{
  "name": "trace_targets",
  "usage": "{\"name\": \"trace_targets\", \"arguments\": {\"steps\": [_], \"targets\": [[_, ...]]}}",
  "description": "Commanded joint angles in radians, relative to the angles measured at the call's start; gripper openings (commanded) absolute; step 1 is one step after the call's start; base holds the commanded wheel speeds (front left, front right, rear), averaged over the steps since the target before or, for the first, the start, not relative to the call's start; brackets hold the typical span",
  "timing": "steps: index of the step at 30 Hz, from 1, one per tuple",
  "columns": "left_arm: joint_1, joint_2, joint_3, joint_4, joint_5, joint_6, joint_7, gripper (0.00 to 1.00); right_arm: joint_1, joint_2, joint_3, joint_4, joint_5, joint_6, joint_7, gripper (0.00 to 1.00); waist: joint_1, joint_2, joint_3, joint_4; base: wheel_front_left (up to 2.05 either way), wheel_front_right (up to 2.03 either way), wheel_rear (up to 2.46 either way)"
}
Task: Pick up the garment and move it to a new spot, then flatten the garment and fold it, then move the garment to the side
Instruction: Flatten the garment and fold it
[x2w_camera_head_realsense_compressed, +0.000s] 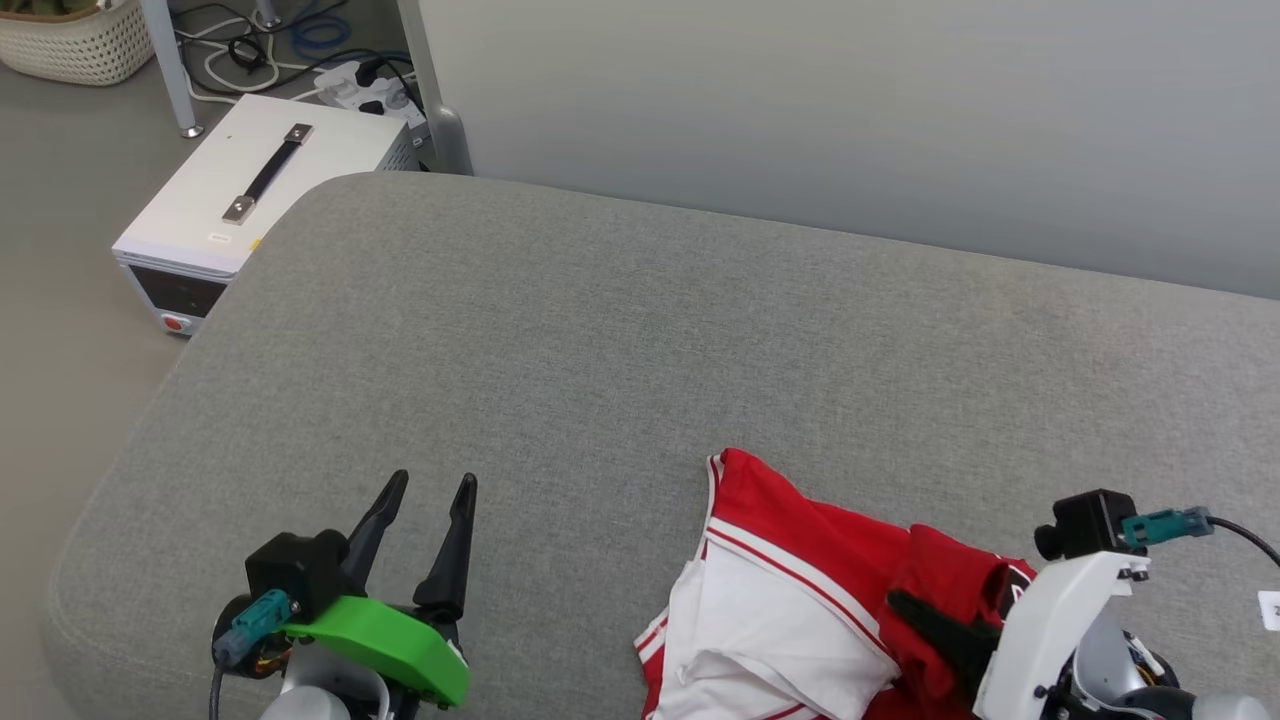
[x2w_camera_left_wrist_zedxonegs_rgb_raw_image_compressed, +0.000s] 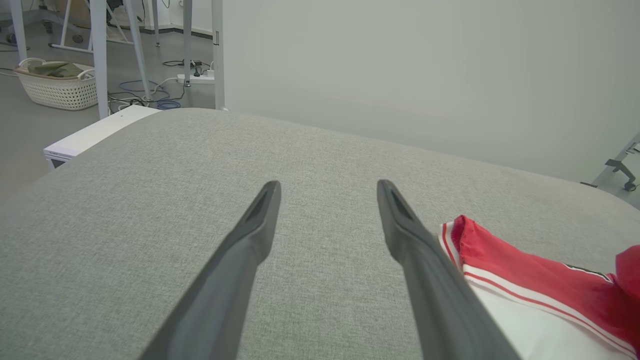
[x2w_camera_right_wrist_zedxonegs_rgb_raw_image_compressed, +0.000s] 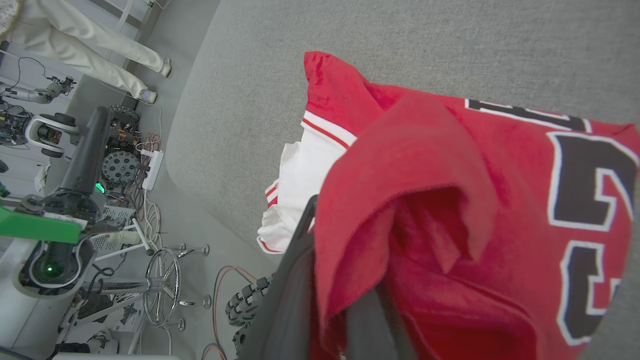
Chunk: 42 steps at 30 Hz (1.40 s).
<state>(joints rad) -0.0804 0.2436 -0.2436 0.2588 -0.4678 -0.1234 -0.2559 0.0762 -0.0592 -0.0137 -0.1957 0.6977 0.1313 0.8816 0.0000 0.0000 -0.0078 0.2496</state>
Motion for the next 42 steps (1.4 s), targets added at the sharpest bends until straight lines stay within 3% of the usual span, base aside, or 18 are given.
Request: {"name": "trace_targets", "arguments": {"steps": [1, 9, 18, 19, 20, 26, 36, 39, 42], "targets": [[0.003, 0.001, 0.003, 0.003, -0.005, -0.006, -0.006, 1.00, -0.029, 0.007, 0.022, 0.022, -0.007, -0.001, -0.019, 0.00, 0.0000, 0.0000, 0.002, 0.009, 0.00, 0.00, 0.00], [-0.006, 0.004, -0.007, 0.011, -0.008, -0.007, -0.006, 1.00, -0.122, 0.009, 0.155, 0.204, 0.057, -0.001, -0.161, 0.00, 0.0000, 0.0000, 0.004, 0.044, 0.00, 0.00, 0.00], [-0.012, -0.004, -0.017, 0.019, -0.009, -0.007, -0.006, 1.00, -0.227, 0.009, 0.227, 0.387, 0.035, -0.001, -0.291, 0.00, 0.0000, 0.0000, 0.018, 0.079, 0.00, 0.00, 0.00], [-0.010, -0.006, -0.019, 0.021, -0.009, -0.007, -0.006, 1.00, -0.236, 0.009, 0.238, 0.406, 0.021, -0.001, -0.302, 0.40, 0.0000, 0.0000, 0.019, 0.081, 0.00, 0.00, 0.00], [-0.010, -0.007, -0.020, 0.023, -0.009, -0.007, -0.006, 1.00, -0.243, 0.009, 0.246, 0.420, 0.010, -0.001, -0.312, 1.00, 0.0000, 0.0000, 0.019, 0.082, 0.00, 0.00, 0.00], [-0.008, -0.007, -0.019, 0.032, -0.011, -0.007, -0.006, 1.00, -0.279, 0.009, 0.310, 0.482, 0.025, -0.001, -0.356, 1.00, 0.0000, 0.0000, 0.014, 0.083, 0.00, 0.00, 0.00], [-0.003, -0.003, -0.009, 0.034, -0.007, -0.007, -0.006, 1.00, -0.340, 0.009, 0.398, 0.471, 0.108, -0.001, -0.388, 1.00, 0.0000, 0.0000, -0.012, 0.046, 0.00, 0.00, 0.00], [0.001, -0.004, -0.010, 0.030, -0.007, -0.007, -0.006, 1.00, -0.353, 0.009, 0.378, 0.456, 0.073, -0.001, -0.388, 1.00, 0.0000, 0.0000, -0.017, 0.027, 0.00, 0.00, 0.00], [0.004, -0.005, -0.007, 0.021, -0.007, -0.007, -0.006, 1.00, -0.370, 0.007, 0.341, 0.424, -0.033, -0.001, -0.390, 1.00, 0.0000, 0.0000, -0.020, 0.000, 0.00, 0.00, 0.00]]}}
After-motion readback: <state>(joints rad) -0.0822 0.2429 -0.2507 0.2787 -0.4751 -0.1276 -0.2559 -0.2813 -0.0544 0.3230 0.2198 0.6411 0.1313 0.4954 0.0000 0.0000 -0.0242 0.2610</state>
